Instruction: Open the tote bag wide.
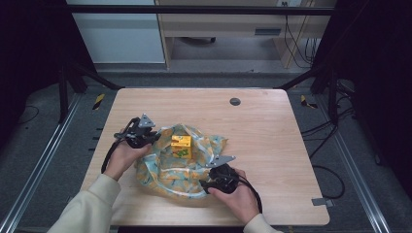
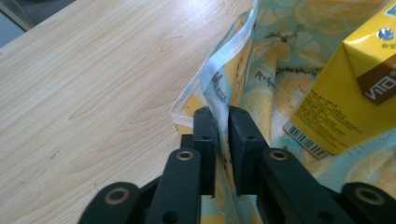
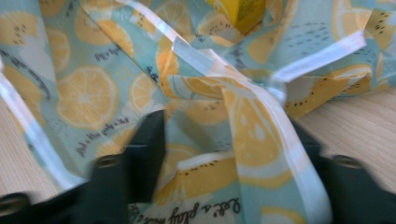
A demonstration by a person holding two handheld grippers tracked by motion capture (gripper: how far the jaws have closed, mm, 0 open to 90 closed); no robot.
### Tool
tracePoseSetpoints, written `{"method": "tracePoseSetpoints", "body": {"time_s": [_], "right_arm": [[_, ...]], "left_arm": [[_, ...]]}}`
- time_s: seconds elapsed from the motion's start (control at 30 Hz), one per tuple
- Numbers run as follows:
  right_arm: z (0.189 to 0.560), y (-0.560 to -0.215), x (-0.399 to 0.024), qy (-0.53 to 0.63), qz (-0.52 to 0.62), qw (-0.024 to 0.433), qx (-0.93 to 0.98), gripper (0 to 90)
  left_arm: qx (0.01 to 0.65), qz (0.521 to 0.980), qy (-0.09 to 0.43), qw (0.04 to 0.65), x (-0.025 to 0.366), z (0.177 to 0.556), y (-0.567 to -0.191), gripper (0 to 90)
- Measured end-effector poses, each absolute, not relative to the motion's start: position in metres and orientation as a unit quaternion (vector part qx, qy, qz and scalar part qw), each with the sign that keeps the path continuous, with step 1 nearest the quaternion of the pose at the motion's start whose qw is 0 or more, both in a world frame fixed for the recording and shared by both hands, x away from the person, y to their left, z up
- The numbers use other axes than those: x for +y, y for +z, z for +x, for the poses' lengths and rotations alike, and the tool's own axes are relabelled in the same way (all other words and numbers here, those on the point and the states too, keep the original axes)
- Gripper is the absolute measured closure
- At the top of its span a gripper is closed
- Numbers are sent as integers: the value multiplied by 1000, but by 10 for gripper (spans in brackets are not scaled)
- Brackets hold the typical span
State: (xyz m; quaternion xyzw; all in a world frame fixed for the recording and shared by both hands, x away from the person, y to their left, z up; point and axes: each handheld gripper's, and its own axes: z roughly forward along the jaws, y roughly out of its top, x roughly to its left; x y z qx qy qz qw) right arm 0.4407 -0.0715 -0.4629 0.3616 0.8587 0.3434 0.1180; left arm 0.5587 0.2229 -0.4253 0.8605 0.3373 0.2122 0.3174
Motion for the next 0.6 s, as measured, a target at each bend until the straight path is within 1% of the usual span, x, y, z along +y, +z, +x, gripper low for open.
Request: {"method": "tracePoseSetpoints", "body": {"time_s": [0.03, 0.1, 0.13, 0.17, 0.2, 0.23, 0.33, 0.6], "right_arm": [[441, -463, -71, 343, 362, 118, 859, 492], [442, -465, -71, 335, 359, 118, 864, 602], [444, -466, -73, 337, 350, 124, 865, 747], [444, -466, -73, 337, 350, 124, 865, 747], [447, -466, -77, 339, 351, 120, 864, 854], [447, -466, -77, 339, 351, 120, 864, 854], [454, -464, -89, 338, 352, 129, 863, 891], [463, -465, -114, 341, 372, 137, 852, 896]], "left_arm": [[337, 860, 212, 317, 223, 559, -425, 843], [339, 855, 216, 328, 223, 558, -423, 854], [341, 850, 220, 337, 224, 558, -420, 862], [341, 850, 220, 337, 224, 558, -420, 866], [345, 843, 230, 344, 225, 557, -416, 869], [345, 843, 230, 344, 225, 557, -416, 870], [349, 835, 237, 354, 230, 556, -413, 871], [356, 838, 230, 343, 236, 560, -426, 868]]}}
